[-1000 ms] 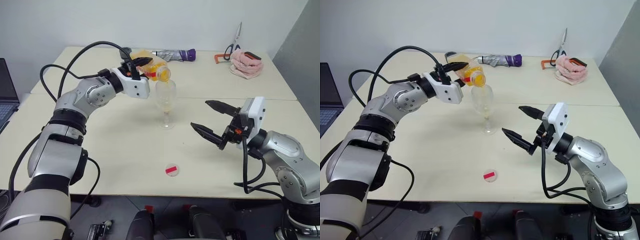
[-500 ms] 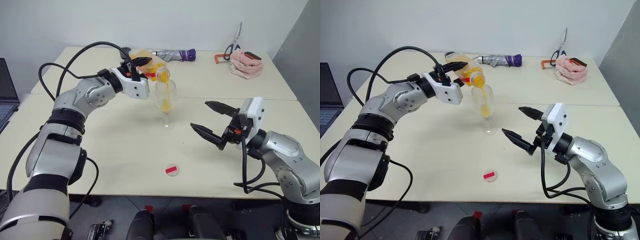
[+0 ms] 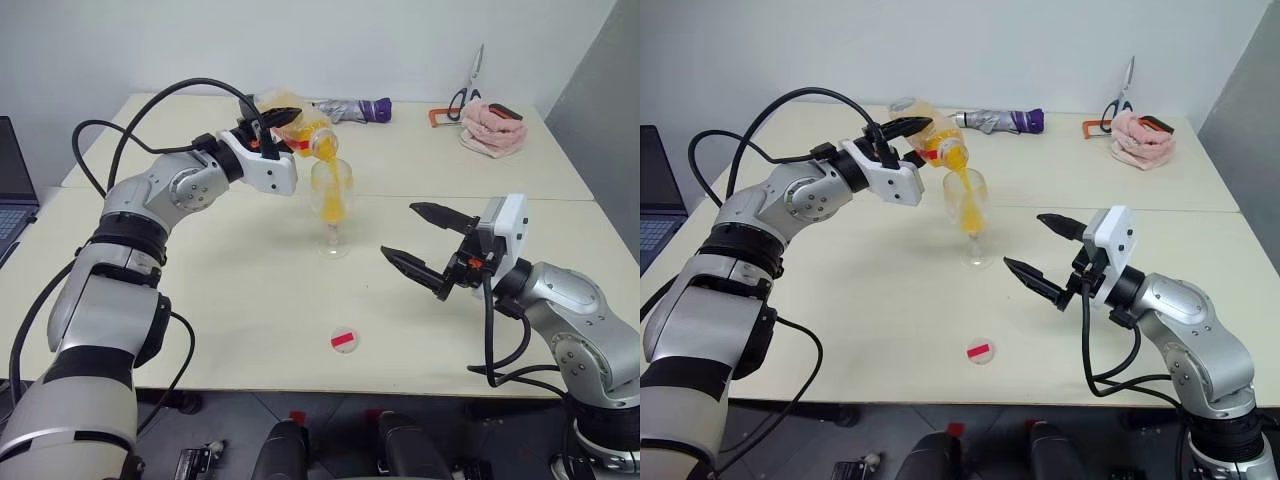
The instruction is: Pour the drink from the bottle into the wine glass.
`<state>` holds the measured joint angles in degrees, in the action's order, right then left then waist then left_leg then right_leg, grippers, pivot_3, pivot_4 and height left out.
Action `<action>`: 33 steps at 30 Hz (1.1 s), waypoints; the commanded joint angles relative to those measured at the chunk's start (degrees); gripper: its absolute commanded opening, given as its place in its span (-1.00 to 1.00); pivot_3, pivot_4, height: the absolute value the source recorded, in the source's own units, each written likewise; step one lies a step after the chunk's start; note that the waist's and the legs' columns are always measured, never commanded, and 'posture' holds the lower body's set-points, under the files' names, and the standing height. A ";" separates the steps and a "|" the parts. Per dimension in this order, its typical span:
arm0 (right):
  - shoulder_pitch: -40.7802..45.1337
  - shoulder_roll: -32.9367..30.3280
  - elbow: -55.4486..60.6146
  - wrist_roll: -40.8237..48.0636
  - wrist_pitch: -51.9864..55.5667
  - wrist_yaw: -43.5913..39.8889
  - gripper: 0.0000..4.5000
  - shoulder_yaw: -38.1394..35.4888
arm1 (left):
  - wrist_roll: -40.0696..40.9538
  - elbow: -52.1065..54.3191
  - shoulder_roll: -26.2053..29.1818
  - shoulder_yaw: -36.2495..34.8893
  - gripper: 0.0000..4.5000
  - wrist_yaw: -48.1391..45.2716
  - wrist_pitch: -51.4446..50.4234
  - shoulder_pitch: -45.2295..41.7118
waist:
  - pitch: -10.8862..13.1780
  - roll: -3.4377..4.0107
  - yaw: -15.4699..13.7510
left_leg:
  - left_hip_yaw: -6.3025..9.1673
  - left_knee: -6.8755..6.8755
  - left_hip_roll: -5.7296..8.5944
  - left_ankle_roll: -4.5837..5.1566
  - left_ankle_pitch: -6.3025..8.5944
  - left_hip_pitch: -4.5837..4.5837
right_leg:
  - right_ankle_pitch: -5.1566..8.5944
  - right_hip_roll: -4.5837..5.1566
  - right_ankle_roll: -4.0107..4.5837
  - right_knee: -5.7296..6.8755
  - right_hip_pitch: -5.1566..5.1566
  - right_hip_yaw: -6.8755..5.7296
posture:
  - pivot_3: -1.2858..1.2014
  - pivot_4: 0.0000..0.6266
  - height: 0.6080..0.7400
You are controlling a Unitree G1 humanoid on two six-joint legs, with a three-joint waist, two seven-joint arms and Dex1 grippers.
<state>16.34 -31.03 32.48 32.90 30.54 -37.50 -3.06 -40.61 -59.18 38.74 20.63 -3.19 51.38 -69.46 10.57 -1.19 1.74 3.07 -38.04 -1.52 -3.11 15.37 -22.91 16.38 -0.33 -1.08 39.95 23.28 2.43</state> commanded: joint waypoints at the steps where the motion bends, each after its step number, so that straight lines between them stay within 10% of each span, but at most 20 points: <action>1: 0.44 -0.14 1.84 1.47 -0.20 -0.31 1.00 -0.41 | 0.49 0.37 1.28 -0.54 -0.26 1.62 -0.19 -2.82 | 0.00 0.00 0.00 | 0.00 0.00 0.00 0.00 0.00 0.00 | 0.00 0.00 0.00 0.00 0.00 0.00 | 0.03 -0.52 1.00; 33: 0.44 0.15 1.22 1.14 -0.57 -0.71 1.00 0.12 | -1.10 0.05 1.76 0.26 -0.26 3.97 -0.64 -3.40 | 0.00 0.00 0.00 | 0.00 -0.02 0.00 0.00 0.00 0.00 | 0.00 0.01 0.00 0.02 0.00 0.00 | 0.03 -0.52 1.00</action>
<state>16.34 -31.01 32.48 33.29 30.62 -38.32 -2.60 -42.02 -60.32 39.25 21.06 -0.61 50.46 -70.39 10.57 -1.19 1.74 3.07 -38.06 -1.52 -3.11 15.37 -22.90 16.37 -0.32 -1.08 39.97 23.28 2.43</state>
